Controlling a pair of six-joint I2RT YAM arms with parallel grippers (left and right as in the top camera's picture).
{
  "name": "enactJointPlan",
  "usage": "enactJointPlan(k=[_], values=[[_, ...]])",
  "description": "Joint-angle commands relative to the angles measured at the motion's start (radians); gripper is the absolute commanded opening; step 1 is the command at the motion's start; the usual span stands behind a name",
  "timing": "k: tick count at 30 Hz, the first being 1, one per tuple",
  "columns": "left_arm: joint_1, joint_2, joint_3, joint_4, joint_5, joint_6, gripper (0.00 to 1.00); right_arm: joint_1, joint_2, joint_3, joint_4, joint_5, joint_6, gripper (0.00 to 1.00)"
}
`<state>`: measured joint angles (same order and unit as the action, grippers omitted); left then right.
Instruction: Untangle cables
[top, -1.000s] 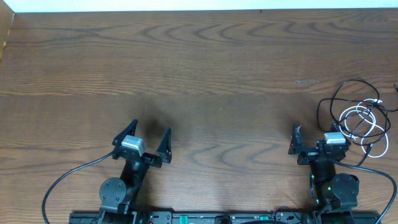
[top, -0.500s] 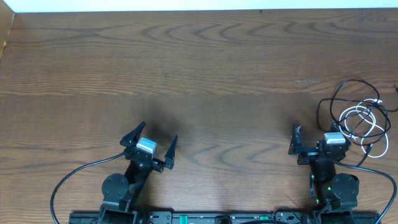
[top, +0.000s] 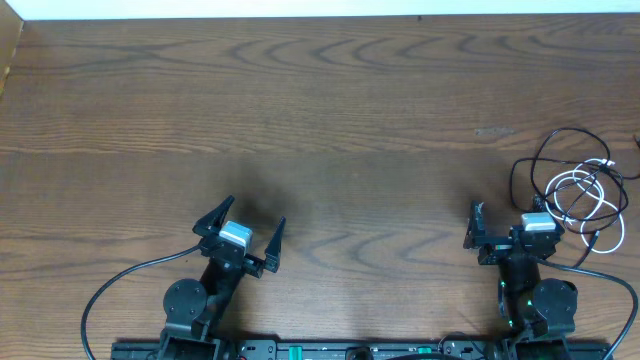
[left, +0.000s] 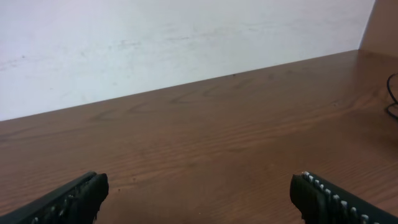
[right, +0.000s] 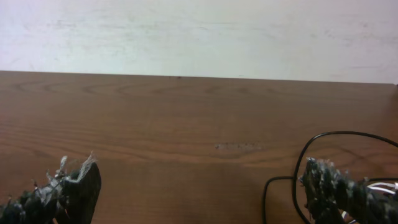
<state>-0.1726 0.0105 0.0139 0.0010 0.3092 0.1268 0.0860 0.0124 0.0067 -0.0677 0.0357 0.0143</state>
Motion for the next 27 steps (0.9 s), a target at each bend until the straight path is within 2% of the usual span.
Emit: enactJointPlan(k=[1, 7, 14, 18, 27], values=[[-0.005, -0.009, -0.01, -0.049, 0.016, -0.02, 0.98, -0.006, -0.007, -0.002, -0.004, -0.005, -0.011, 0.99], [-0.005, -0.009, -0.01, -0.016, 0.013, -0.009, 0.98, -0.006, -0.007, -0.002, -0.004, -0.005, -0.011, 0.99], [-0.005, -0.009, -0.01, 0.166, 0.012, -0.007, 0.98, -0.006, -0.007, -0.002, -0.004, -0.005, -0.011, 0.99], [-0.005, -0.009, -0.01, 0.256, 0.011, 0.039, 0.98, -0.006, -0.007, -0.002, -0.004, -0.005, -0.011, 0.99], [-0.005, -0.009, -0.01, 0.13, 0.012, 0.056, 0.98, -0.006, -0.007, -0.002, -0.004, -0.005, -0.011, 0.99]])
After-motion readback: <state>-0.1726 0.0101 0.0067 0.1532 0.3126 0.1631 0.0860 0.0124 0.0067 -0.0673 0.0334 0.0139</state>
